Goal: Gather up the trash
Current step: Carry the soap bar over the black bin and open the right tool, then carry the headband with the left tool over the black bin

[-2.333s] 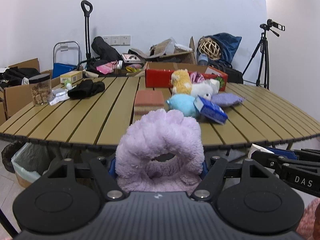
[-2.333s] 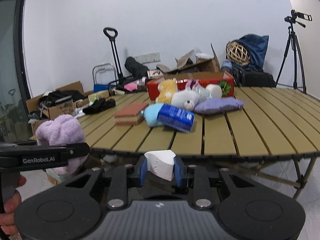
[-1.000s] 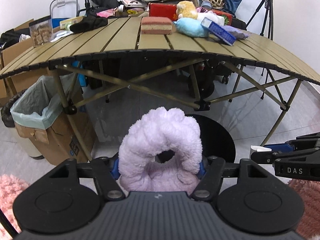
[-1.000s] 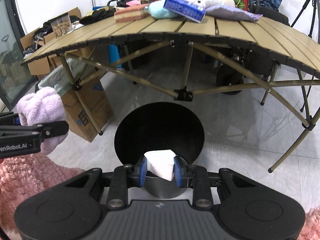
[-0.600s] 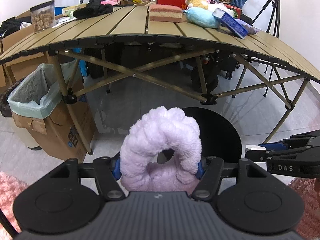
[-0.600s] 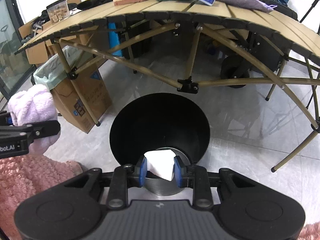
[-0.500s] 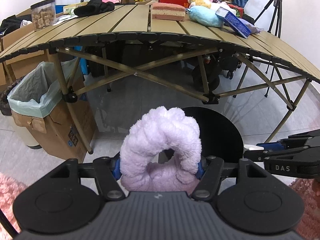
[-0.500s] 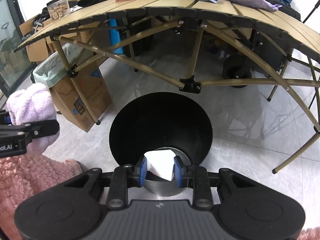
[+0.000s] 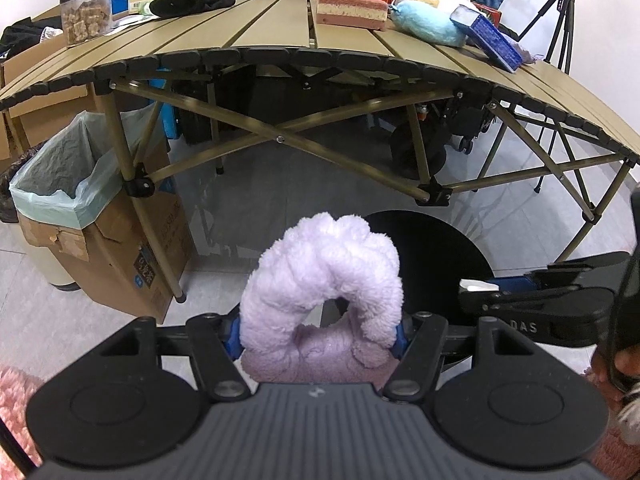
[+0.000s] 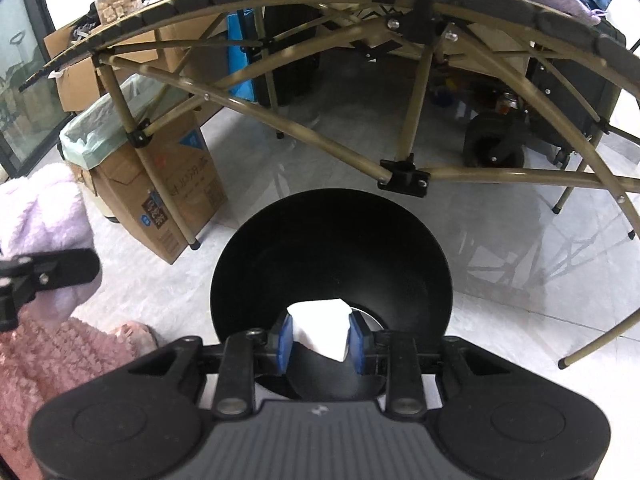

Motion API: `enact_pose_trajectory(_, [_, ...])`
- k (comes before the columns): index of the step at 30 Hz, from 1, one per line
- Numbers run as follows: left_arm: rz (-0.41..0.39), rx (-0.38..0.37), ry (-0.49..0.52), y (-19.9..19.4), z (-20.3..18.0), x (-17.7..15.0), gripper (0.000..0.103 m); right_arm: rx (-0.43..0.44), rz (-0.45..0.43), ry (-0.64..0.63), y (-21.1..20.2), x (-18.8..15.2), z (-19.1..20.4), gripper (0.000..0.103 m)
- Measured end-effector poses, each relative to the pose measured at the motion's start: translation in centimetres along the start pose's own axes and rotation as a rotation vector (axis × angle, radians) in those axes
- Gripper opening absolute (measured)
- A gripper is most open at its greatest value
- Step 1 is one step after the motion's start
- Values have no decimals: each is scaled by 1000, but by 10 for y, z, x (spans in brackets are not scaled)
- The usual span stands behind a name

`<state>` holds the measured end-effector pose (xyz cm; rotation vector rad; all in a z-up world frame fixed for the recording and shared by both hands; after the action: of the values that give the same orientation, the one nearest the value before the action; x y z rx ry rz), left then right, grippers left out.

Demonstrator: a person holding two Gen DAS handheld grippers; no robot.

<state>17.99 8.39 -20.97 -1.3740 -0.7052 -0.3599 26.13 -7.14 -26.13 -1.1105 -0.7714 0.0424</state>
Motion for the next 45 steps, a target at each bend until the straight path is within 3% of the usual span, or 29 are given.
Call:
enact_pose_trajectory(8, [9,0,-4,5,1,1,65,17,-29,32,12,10,-7,42])
enact_pose_trajectory(10, [11,0,-5,5,1,1,65,13,-33,38,13,11,-8,52])
enact_pose_trajectory(12, [12,-2,-5,5,1,1,65,3,-36,36,13,11,-9,73])
enact_pose_trajectory(13, [11,-1,-4,5,1,1,65,1,-37,35,12,11,-9,76])
enact_pose_trajectory(15, [12,-1,-3,5,1,1,65,-6,-36,36,12,11,-9,92])
enact_pose_trajectory(18, [12,1,0,5,0,1,65,-25,-34,35,12,10,-11,103])
enact_pose_trajectory(45, [13,7,81,10,-27,5,65,-114,-60,103,-10,5,-46,103])
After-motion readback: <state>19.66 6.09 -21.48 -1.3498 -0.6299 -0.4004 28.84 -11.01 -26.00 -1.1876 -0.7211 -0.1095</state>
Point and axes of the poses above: each gripper's, at about its wrist camera, not at the fingertips, and y roughly the way its jaws point, z to its left, x to its top, the point moved 7 cm from there along y, roughly the way its jaws point, and after that the axes turned 8 degrees about x, right-handed, at the moved point
